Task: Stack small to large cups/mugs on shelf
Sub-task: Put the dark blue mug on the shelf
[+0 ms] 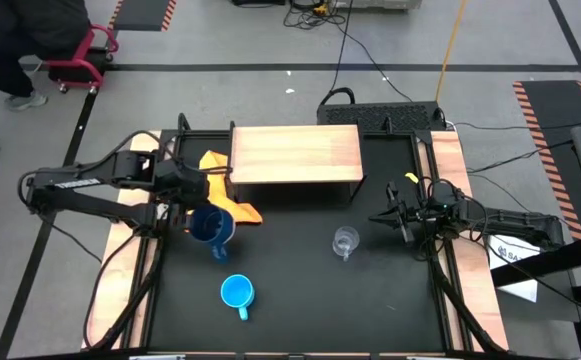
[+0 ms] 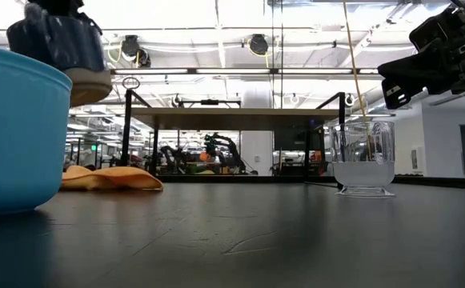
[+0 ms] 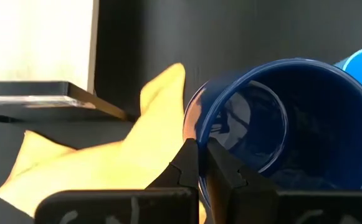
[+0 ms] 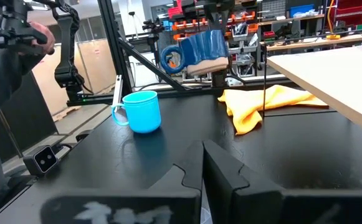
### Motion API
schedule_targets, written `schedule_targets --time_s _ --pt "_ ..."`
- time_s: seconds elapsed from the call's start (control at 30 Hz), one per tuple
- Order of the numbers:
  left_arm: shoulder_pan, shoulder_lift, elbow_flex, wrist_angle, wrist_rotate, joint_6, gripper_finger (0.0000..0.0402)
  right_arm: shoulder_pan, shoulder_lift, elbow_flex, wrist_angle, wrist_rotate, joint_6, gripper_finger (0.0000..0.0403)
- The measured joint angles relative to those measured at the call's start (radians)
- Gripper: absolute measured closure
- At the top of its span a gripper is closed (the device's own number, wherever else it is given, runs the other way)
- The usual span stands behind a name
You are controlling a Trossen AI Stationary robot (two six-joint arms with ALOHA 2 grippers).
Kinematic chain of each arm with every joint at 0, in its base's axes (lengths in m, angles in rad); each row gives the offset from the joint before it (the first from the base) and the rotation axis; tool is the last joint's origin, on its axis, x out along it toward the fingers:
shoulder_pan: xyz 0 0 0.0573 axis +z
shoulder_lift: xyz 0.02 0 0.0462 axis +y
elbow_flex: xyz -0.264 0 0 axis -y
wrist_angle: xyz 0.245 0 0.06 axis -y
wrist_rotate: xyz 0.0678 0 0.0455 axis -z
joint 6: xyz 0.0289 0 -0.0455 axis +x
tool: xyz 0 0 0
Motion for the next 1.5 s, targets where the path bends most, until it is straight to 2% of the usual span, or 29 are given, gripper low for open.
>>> schedule_targets --time_s 0.47,0.8,1.0,1.17,1.5 --pt "0.0 -0.003 -0.001 0.023 -0.001 0.026 0.0394 0.0 0.0 0.0 0.0 0.0 0.003 0.0403" --pt "0.029 -0.001 0.0 0.193 -0.03 0.115 0.0394 0.0 0.0 0.0 0.0 0.0 0.003 0.0403" --pt "0.106 -0.002 0.0 0.249 -0.125 0.111 0.0394 0.0 0.0 0.0 0.0 0.0 0.003 0.0403" --pt "0.149 -0.002 0.0 0.355 -0.095 0.11 0.0394 0.0 0.0 0.0 0.0 0.0 0.003 0.0403" --pt "0.176 -0.002 0.0 0.383 -0.075 0.117 0.0394 0.0 0.0 0.0 0.0 0.0 0.0 0.0403"
